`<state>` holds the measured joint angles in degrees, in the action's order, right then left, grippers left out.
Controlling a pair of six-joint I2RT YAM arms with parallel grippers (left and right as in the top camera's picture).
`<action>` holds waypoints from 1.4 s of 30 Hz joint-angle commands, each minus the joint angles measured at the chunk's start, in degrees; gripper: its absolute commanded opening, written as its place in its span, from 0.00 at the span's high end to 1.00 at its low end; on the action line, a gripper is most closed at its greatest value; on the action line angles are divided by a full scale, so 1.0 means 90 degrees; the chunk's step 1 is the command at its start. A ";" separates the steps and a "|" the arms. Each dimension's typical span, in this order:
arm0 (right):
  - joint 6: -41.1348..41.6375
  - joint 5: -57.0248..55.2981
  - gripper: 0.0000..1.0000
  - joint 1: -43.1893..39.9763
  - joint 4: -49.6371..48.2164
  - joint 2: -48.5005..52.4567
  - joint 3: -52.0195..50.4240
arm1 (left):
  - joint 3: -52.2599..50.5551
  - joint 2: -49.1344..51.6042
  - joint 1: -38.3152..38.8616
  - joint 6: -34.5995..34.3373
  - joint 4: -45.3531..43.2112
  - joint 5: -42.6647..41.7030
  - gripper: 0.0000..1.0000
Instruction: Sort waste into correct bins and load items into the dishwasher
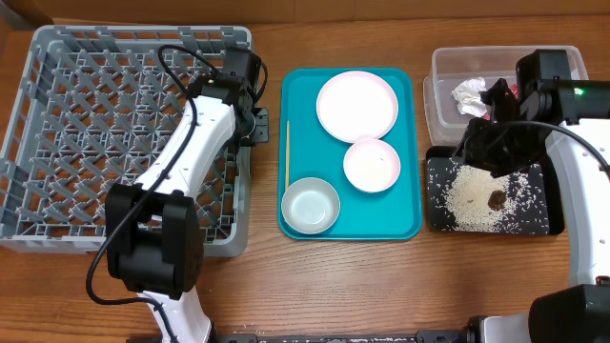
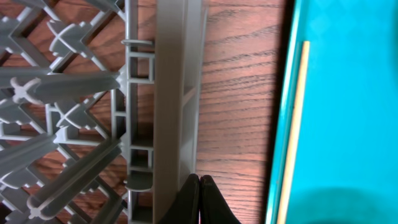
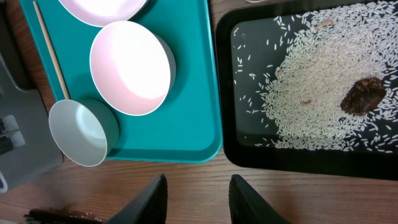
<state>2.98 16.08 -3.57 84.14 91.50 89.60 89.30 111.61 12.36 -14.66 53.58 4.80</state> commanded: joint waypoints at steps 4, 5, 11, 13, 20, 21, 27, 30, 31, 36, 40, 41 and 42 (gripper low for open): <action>0.0002 -0.0044 0.65 0.0007 0.0005 -0.0070 0.0053 | 0.0049 -0.0039 -0.0182 -0.0090 0.0039 0.0901 0.96; 0.0002 -0.0044 0.66 0.0007 0.0015 -0.0070 0.0053 | 0.0049 -0.0039 -0.0182 -0.0092 0.0041 0.0981 0.96; 0.0002 -0.0044 0.66 0.0007 0.0022 -0.0070 0.0053 | 0.0049 -0.0039 -0.0185 -0.0087 0.0041 0.1260 0.96; 0.0002 -0.0041 0.66 0.0007 0.0024 -0.0070 0.0053 | 0.0049 -0.0039 -0.0199 -0.0087 0.0041 0.1304 0.96; 0.0002 -0.0041 0.66 0.0007 0.0039 -0.0070 0.0053 | 0.0049 -0.0039 -0.0219 -0.0087 0.0019 0.1552 0.96; 0.0002 -0.0044 0.66 0.0007 0.0044 -0.0070 0.0053 | 0.0049 -0.0039 -0.0219 -0.0087 0.0019 0.1579 0.96; 0.0002 -0.0044 0.66 0.0007 0.0051 -0.0070 0.0053 | 0.0049 -0.0039 -0.0219 -0.0090 -0.0007 0.1678 0.96; 0.0002 -0.0044 0.66 0.0007 0.0066 -0.0070 0.0053 | 0.0049 -0.0039 -0.0219 -0.0090 -0.0010 0.1705 0.96; 0.0002 -0.0044 0.66 0.0007 0.0066 -0.0070 0.0053 | 0.0049 -0.0039 -0.0221 -0.0090 -0.0010 0.1729 0.96; 0.0002 -0.0044 0.66 0.0007 0.0073 -0.0070 0.0053 | 0.0049 -0.0039 -0.0223 -0.0090 -0.0010 0.1868 0.96; 0.0002 -0.0044 0.66 0.0007 0.0075 -0.0070 0.0053 | 0.0049 -0.0039 -0.0255 -0.0090 -0.0034 0.1865 0.96; 0.0002 -0.0044 0.66 0.0007 0.0075 -0.0070 0.0053 | 0.0049 -0.0039 -0.0255 -0.0087 -0.0034 0.1868 0.96; 0.0002 -0.0044 0.66 0.0007 0.0075 -0.0070 0.0053 | 0.0049 -0.0039 -0.0257 -0.0087 -0.0034 0.1868 0.96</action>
<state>2.98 16.08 -3.55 84.95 91.50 89.60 89.30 111.61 12.27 -14.68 53.25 15.75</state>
